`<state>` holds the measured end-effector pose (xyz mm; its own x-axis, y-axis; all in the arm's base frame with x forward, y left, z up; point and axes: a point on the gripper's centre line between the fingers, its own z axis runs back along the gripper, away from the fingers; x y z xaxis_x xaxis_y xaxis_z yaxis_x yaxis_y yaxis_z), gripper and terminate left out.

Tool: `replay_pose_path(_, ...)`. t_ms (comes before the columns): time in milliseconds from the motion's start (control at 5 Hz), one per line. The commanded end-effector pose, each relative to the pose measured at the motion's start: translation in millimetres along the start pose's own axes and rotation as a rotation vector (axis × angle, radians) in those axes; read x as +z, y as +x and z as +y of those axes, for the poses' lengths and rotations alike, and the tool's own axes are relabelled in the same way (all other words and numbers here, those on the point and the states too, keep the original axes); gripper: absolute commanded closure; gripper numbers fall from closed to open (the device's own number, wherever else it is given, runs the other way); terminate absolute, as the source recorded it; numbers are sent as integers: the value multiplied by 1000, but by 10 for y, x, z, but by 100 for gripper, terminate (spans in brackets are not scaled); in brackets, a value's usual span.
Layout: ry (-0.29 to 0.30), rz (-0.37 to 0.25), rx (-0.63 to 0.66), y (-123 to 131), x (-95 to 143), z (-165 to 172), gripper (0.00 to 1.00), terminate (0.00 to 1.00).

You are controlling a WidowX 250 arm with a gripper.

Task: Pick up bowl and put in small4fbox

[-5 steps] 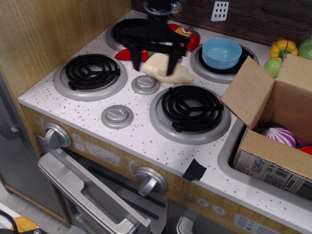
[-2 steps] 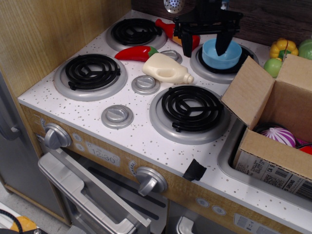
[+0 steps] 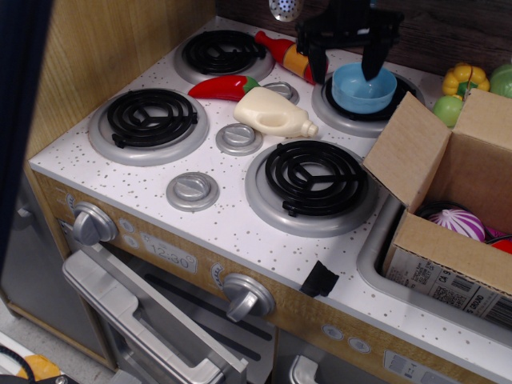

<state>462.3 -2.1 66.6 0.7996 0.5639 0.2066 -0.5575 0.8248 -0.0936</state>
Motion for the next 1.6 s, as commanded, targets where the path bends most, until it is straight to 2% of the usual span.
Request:
replay_pose_path(0, -91, -75, -17, 314, 13, -54, 0, 0)
replay_pose_path(200, -77, -70, -10, 341, -128, -45, 0, 0)
replay_pose_path(400, -109, -53, -17, 362, -249, -28, 100, 0)
replay_pose_path(800, -69, -21, 18, 257, -75, 38, 100, 0)
replay_pose_path(1000, -5, 28, 25, 153, 103, 250, 100, 0)
replay_pose_path(1200, 112, 41, 58, 5, 398, 547, 100, 0)
replay_pose_path(1400, 218, 5, 154, -159, 803, 611, 100, 0)
